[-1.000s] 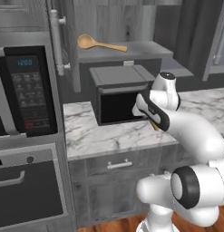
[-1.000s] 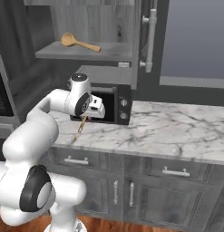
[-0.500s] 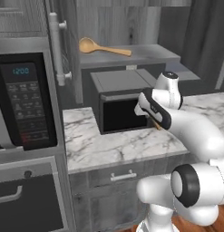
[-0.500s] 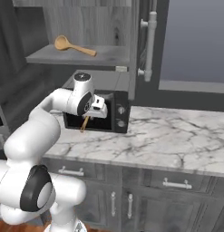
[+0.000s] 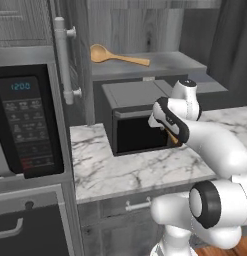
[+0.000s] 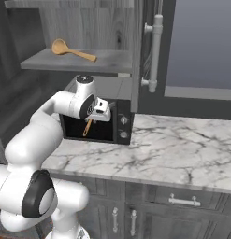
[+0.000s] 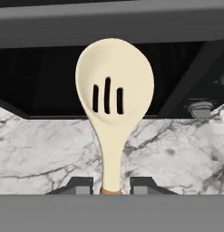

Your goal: Organize the utensils by type. Pick up the wooden spoons from the counter and place them in the open cabinet. Then pick up the metallic utensils from the counter and place them in the open drawer.

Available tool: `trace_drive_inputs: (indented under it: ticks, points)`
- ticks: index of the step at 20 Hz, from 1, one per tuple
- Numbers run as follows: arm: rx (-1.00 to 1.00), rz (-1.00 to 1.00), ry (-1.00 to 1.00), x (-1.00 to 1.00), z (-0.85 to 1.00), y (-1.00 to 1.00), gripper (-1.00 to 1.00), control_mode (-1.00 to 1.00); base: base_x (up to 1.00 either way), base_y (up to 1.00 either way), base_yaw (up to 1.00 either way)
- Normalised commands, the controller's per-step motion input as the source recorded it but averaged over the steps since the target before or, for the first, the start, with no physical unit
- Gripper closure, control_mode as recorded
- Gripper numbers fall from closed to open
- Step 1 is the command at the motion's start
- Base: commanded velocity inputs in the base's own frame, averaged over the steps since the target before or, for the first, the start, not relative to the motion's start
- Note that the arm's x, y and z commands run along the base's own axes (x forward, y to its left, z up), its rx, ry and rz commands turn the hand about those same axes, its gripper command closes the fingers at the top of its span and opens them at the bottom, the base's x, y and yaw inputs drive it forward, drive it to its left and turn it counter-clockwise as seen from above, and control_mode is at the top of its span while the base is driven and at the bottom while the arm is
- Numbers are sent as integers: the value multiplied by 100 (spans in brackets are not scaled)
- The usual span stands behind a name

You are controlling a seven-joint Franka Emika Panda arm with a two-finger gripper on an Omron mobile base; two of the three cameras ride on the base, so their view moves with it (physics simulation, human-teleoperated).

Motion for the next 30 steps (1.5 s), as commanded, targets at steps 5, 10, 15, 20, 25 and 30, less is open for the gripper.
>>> trace_drive_inputs:
  ticks: [5, 10, 15, 20, 25, 30]
  points:
    - [0, 0, 0, 0, 0, 0, 100, 100, 37, 6, 0]
    - [0, 0, 0, 0, 0, 0, 100, 100, 41, 10, 0]
    - [0, 0, 0, 0, 0, 0, 100, 100, 26, 10, 0]
    - [0, 0, 0, 0, 0, 0, 100, 100, 15, 7, 0]
    - [0, 0, 0, 0, 0, 0, 100, 100, 40, 13, 0]
    - [0, 0, 0, 0, 0, 0, 100, 100, 4, 3, 0]
